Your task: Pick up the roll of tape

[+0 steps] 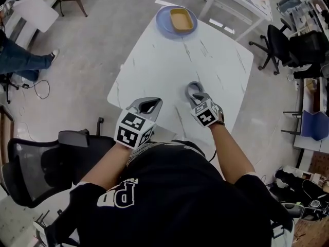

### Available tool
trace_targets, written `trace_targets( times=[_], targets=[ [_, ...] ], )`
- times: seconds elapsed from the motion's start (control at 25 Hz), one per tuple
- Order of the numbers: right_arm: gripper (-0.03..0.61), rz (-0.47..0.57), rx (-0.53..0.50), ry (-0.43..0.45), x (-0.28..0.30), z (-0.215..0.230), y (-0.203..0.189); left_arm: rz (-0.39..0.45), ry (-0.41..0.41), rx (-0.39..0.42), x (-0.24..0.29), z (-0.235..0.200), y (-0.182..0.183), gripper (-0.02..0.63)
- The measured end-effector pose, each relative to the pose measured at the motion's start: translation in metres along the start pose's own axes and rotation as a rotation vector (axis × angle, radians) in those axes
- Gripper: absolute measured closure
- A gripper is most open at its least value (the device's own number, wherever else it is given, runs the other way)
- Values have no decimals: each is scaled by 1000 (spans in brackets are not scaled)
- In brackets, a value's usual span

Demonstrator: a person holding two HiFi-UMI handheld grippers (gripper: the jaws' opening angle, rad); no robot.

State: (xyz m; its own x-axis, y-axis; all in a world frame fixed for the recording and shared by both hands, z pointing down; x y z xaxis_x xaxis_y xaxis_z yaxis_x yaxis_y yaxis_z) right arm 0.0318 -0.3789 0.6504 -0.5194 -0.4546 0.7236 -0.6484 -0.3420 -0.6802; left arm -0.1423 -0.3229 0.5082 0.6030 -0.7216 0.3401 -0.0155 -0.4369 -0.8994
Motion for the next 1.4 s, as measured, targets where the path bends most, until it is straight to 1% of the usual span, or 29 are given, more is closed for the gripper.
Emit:
trace_targets(
  times=[0.2,0.4,0.56,0.8,0.96,1.28,1.4],
  targets=[
    [543,-58,-37,24,15,2,-7,5,11,-4,-7,-3,-1,555],
    [543,-88,-43,61,23,-1,-7,14,33,-12,-12,-10,0,555],
    [543,-110,-46,72,30,0,-9,19,48,-20,-15,-13,0,555],
    [543,-136,-10,85,41,-1,-14,22,66,-31,-18,-18,-2,555],
    [543,-167,-5,106,47,-2,-22,22,76,-37,-19,-21,-3,555],
    [541,-173,21,93,51,-1,-23,9,81,-46,-17,-24,-5,555],
    [529,-175,33,89,49,0,-23,8,72,-43,-14,-22,-3,555]
  ],
)
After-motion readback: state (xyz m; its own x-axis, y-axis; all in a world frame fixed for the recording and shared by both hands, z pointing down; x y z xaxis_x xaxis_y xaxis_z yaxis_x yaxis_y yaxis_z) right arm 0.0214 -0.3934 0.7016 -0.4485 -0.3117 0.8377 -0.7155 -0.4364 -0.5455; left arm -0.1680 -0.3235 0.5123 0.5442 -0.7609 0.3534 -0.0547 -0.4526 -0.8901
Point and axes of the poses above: the fingertips, and each gripper's own axes: x forward along the fingers, z to its right, y out of its top, the point moved 3 cm from there along -x, backward along the fingers, and after that the axes turned 13 degrees about z, right-handed, at the moved point
